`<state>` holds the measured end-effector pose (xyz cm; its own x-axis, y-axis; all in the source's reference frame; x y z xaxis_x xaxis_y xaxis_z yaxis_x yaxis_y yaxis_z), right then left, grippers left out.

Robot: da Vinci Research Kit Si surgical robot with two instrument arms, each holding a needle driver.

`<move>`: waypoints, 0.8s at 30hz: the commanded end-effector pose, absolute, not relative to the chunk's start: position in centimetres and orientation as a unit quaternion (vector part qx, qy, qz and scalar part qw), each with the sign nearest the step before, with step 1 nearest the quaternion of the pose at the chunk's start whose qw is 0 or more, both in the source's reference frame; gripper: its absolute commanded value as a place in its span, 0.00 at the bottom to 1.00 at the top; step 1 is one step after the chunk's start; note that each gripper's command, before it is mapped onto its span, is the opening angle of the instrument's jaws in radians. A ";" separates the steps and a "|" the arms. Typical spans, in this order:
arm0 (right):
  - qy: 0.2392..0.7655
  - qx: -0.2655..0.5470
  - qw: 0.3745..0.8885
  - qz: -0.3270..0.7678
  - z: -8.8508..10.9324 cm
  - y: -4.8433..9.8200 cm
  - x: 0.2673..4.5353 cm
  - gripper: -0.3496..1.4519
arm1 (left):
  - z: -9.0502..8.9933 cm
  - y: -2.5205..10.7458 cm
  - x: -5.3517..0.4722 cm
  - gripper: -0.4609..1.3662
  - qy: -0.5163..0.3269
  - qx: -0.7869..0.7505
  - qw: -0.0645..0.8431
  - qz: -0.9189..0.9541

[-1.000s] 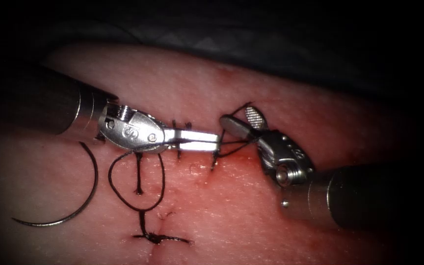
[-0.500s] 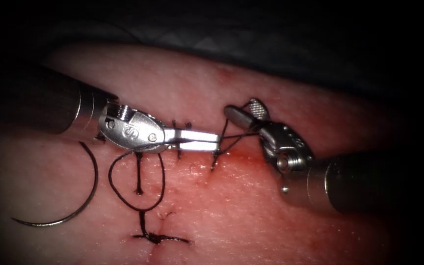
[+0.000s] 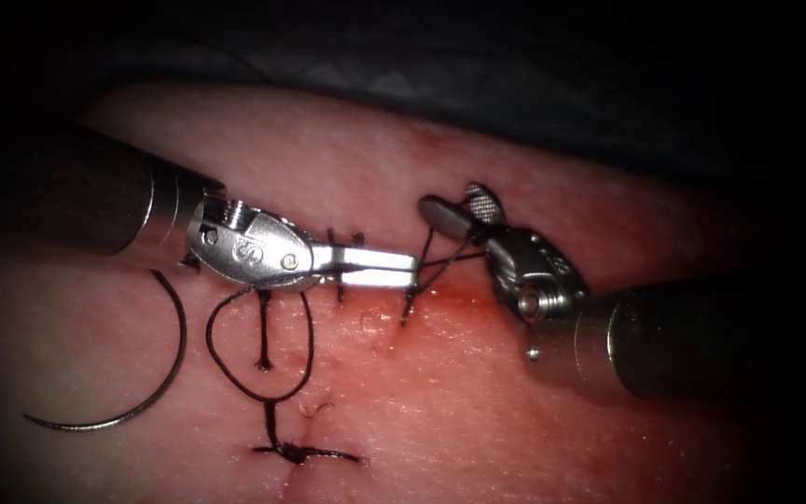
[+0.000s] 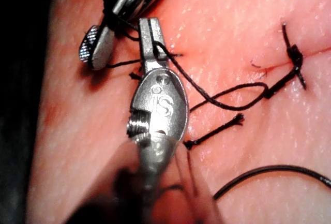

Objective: Wound Closure
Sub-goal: With right gripper pick up suture tail

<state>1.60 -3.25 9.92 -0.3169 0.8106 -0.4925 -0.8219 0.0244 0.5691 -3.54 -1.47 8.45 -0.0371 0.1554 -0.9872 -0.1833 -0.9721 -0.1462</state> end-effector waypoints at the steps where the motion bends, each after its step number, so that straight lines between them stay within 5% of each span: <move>1: 0.412 -0.008 0.584 0.699 9.9 -3.2 1.61 0.00 | 8.5 -1.5 -3.54 0.06 0.010 -0.684 0.117 0.720; 24: 0.424 -0.017 0.619 0.661 9.6 -3.3 1.66 0.00 | 8.4 -1.5 -3.63 0.06 0.025 -0.690 0.096 0.717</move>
